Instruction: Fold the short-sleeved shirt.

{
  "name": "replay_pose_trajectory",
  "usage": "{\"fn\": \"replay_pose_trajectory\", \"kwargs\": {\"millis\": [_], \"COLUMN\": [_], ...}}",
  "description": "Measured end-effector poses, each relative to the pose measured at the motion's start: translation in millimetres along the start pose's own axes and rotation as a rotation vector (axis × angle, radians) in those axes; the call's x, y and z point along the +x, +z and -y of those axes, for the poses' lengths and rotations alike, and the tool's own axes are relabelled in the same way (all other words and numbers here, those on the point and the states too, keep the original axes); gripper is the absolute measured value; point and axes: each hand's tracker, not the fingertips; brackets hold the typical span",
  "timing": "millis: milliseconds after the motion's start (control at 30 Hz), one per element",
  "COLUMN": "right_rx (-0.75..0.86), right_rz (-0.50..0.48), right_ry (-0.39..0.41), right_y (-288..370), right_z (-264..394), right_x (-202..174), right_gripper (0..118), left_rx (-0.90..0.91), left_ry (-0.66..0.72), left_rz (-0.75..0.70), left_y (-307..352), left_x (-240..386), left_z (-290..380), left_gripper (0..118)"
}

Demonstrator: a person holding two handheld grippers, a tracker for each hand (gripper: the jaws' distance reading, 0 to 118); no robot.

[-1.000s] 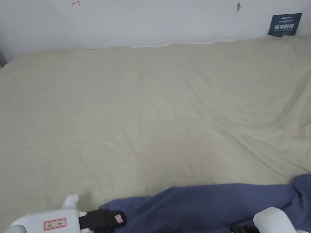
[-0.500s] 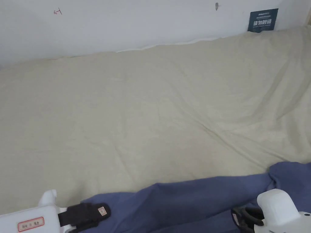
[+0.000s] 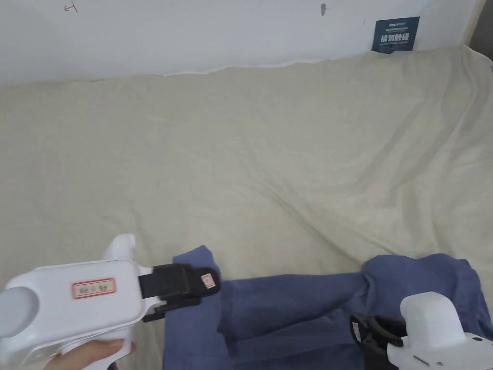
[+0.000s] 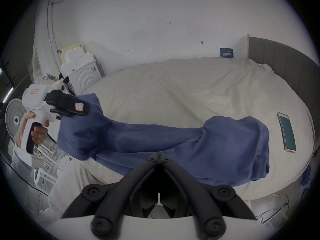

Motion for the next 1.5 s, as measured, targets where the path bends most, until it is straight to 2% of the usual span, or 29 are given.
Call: {"fn": "replay_pose_trajectory", "kwargs": {"millis": [67, 167, 300, 433, 467, 500, 600, 633, 700, 867, 1000, 1033, 1067, 1167, 1200, 1500], "right_rx": [0.009, 0.017, 0.022, 0.019, 0.019, 0.018, 0.008, 0.002, -0.008, -0.002, 0.033, 0.039, 0.042, 0.047, 0.047, 0.051], "right_rz": [0.011, 0.029, 0.063, 0.077, 0.078, 0.077, 0.082, 0.083, 0.078, 0.063, 0.052, 0.052, 0.051, 0.055, 0.057, 0.055], "right_ry": [-0.022, -0.046, -0.099, -0.161, -0.170, -0.175, -0.175, -0.172, -0.163, -0.132, -0.157, -0.165, -0.169, -0.172, -0.175, -0.188], "right_y": [5.7, 14.4, 20.9, 22.7, 22.3, 21.6, 18.3, 16.0, 14.8, 15.0, 18.2, 18.9, 19.4, 20.5, 21.0, 26.3], "right_z": [1.8, 5.6, 14.0, 22.3, 23.2, 24.5, 27.1, 27.0, 26.6, 22.2, 18.7, 18.2, 17.9, 18.1, 18.5, 21.5], "right_x": [10.7, 25.3, 43.2, 53.5, 53.7, 54.1, 51.4, 49.6, 46.6, 39.0, 40.3, 41.1, 41.6, 42.9, 43.4, 50.9], "right_gripper": [0, 0, 0, 0, 0, 0, 0, 0, 0, 0, 0, 0, 0, 0, 0, 0], "left_rx": [-0.063, -0.122, -0.161, -0.199, -0.203, -0.219, -0.237, -0.212, -0.159, -0.053, -0.026, -0.014, -0.007, 0.000, -0.006, -0.171], "left_ry": [-0.028, -0.110, -0.085, -0.123, -0.121, -0.136, -0.225, -0.255, -0.289, -0.197, -0.175, -0.176, -0.174, -0.150, -0.145, -0.234], "left_rz": [-0.044, -0.184, -0.202, -0.241, -0.229, -0.206, -0.159, -0.137, -0.141, -0.180, -0.255, -0.284, -0.291, -0.297, -0.308, -0.348], "left_y": [-31.6, -73.1, -109.1, -124.9, -125.1, -125.9, -121.3, -118.4, -104.5, -63.2, -37.6, -34.4, -32.4, -36.2, -40.8, -96.4], "left_x": [11.6, 33.1, 27.4, 38.3, 39.7, 42.0, 56.9, 59.1, 69.9, 64.2, 49.5, 46.6, 44.2, 31.1, 28.7, 36.8], "left_z": [3.4, 14.0, 13.4, 14.3, 14.8, 15.3, 23.7, 26.8, 33.0, 25.3, 26.5, 29.9, 33.2, 42.8, 46.0, 62.0], "left_gripper": [12, 12, 12, 12, 16, 33, 107, 112, 112, 112, 108, 102, 90, 18, 14, 13]}}
